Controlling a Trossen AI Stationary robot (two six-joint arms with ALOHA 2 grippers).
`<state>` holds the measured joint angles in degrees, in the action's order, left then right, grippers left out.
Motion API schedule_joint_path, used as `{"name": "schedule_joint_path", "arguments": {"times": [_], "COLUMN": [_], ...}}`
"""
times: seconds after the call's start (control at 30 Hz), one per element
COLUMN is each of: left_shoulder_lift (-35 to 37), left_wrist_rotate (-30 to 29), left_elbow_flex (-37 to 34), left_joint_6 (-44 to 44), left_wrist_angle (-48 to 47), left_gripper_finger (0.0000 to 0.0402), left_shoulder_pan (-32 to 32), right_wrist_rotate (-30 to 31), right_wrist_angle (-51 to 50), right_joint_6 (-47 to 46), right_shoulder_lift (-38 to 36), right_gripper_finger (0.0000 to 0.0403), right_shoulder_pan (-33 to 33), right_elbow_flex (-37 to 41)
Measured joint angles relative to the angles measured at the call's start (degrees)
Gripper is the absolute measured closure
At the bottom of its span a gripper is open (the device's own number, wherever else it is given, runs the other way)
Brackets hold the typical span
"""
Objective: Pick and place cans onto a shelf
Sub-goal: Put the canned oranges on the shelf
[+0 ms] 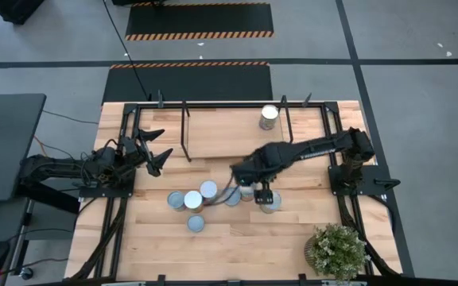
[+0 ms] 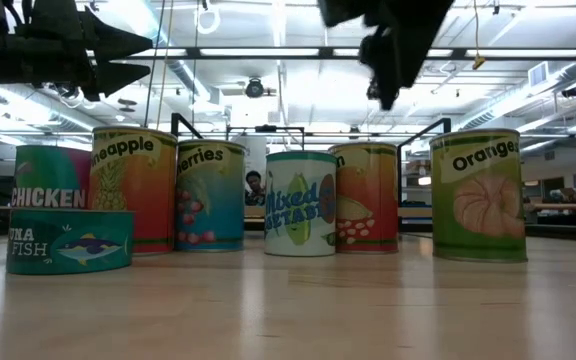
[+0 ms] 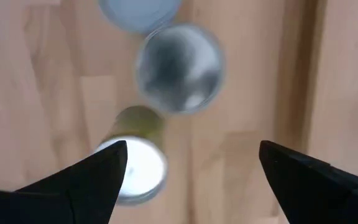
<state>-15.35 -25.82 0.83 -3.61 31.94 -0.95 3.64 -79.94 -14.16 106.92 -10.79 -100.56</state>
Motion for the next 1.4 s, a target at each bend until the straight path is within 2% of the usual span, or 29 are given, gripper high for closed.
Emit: {"name": "schedule_joint_path", "arguments": {"times": [0.27,0.5,0.63,0.87,1.07,1.4], "left_shoulder_lift": [0.0,-0.01,-0.01,0.0,0.0,-0.01], "left_wrist_rotate": [0.58,1.05,3.49,3.6,3.6,3.6], "left_elbow_flex": [0.12,0.19,0.23,0.23,0.25,0.25], "left_joint_6": [1.49,3.1,4.05,4.13,4.83,6.04], "left_wrist_angle": [-0.6,-1.61,-1.67,-1.66,-1.74,-2.08], "left_gripper_finger": [0.0008,0.0008,0.0008,0.0008,0.0008,0.0008], "left_shoulder_pan": [0.06,0.07,0.07,0.07,0.07,0.07], "right_wrist_rotate": [-0.26,-2.93,-3.03,-0.39,-0.35,-0.03], "right_wrist_angle": [-7.27,-5.96,2.46,14.63,23.37,28.73], "right_joint_6": [-10.92,-16.33,-16.75,-16.89,-15.86,-10.73], "right_shoulder_lift": [-0.64,-0.6,-2.43,-6.74,-6.67,-6.65], "right_gripper_finger": [0.0031,0.0031,0.0031,0.0031,0.003,0.003], "right_shoulder_pan": [-7.11,-10.22,-10.91,-10.49,-9.1,-7.31], "right_elbow_flex": [5.8,12.8,19.23,29.47,32.21,32.25]}}
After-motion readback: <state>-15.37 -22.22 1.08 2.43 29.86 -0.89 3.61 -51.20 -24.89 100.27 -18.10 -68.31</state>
